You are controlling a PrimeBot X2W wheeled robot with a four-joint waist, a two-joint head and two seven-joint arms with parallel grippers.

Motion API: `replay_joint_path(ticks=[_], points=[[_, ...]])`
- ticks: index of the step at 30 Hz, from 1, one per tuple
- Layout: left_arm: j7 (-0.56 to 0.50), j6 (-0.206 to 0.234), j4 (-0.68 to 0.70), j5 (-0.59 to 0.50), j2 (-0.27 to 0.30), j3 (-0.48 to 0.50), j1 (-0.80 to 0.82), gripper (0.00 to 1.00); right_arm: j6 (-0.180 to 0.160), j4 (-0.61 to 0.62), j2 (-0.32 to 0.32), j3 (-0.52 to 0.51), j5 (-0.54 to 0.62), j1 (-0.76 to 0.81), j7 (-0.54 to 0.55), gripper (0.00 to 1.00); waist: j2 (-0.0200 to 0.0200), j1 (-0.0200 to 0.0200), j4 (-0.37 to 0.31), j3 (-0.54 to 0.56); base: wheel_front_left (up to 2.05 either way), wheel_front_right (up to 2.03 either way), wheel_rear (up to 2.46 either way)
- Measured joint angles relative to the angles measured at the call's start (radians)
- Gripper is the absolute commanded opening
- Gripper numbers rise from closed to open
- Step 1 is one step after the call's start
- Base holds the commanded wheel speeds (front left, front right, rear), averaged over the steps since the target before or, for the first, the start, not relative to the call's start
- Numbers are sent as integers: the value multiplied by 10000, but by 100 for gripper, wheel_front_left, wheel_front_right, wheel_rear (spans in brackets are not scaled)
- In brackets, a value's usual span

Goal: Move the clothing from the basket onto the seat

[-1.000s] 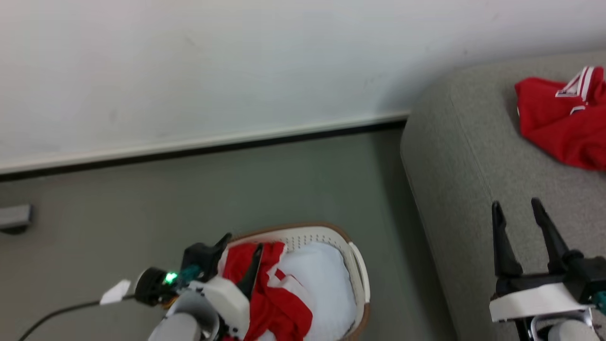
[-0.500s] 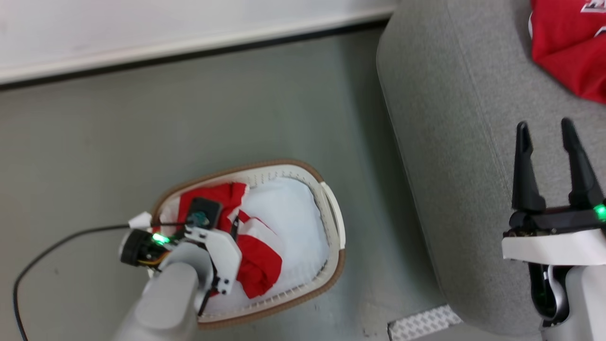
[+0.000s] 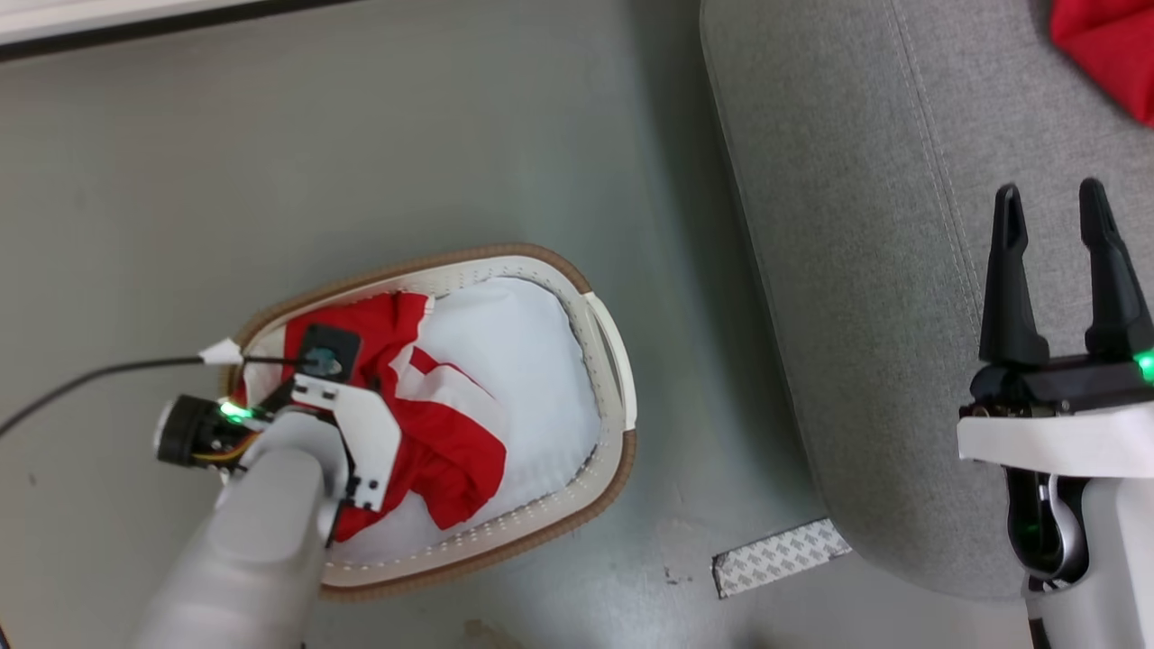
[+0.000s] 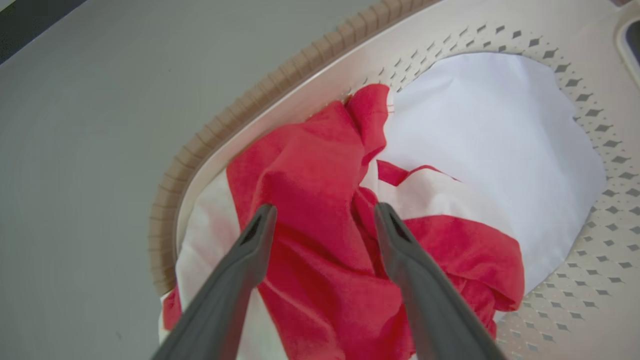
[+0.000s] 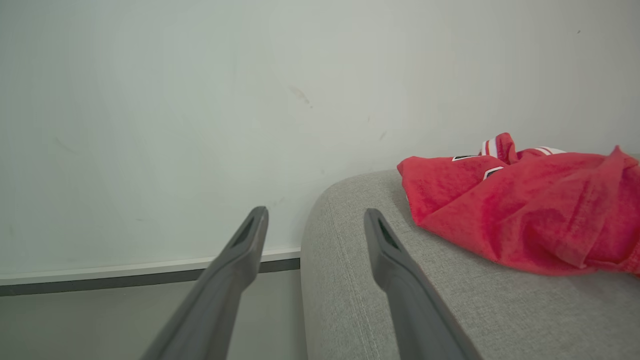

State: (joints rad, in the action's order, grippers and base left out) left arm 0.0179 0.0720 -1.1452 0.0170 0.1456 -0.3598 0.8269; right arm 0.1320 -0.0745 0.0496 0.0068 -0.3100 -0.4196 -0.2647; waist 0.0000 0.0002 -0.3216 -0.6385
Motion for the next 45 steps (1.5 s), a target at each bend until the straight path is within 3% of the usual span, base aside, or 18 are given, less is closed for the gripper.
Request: replay_joint_path(ticks=[13, 14, 15, 16, 23, 29, 45], points=[[0, 213, -652, -65, 272, -203, 918, 100, 0, 121, 0, 322, -596, -291, 0, 100, 0, -1, -261, -882, 0, 0, 0], [8, 215, -696, -65, 280, -219, 944, 53, 0, 130, 0, 341, -606, -292, 0, 100, 0, 0, -290, -929, 0, 0, 0], [27, 222, -725, -63, 282, -234, 968, 16, 0, 136, 0, 353, -614, -295, 0, 100, 0, -1, -321, -964, 0, 0, 0], [84, 230, -744, -61, 282, -253, 989, 0, 0, 142, 0, 362, -616, -296, 0, 100, 0, -1, -349, -991, 0, 0, 0], [619, 196, -924, 144, 228, -224, 958, 0, 0, 59, 0, 357, -543, -263, 0, 100, 0, -1, -378, -801, 0, 0, 0], [1567, -27, -974, 756, -245, 102, 564, 0, 0, -219, -2, 337, -105, 31, 0, 100, 0, -2, -98, -94, 0, 0, 0], [2439, -715, 244, 2385, -861, 909, -1552, 0, 0, -1434, -10, -234, 1172, 1669, 0, 100, 0, -5, 1218, 3367, 0, 0, 0]])
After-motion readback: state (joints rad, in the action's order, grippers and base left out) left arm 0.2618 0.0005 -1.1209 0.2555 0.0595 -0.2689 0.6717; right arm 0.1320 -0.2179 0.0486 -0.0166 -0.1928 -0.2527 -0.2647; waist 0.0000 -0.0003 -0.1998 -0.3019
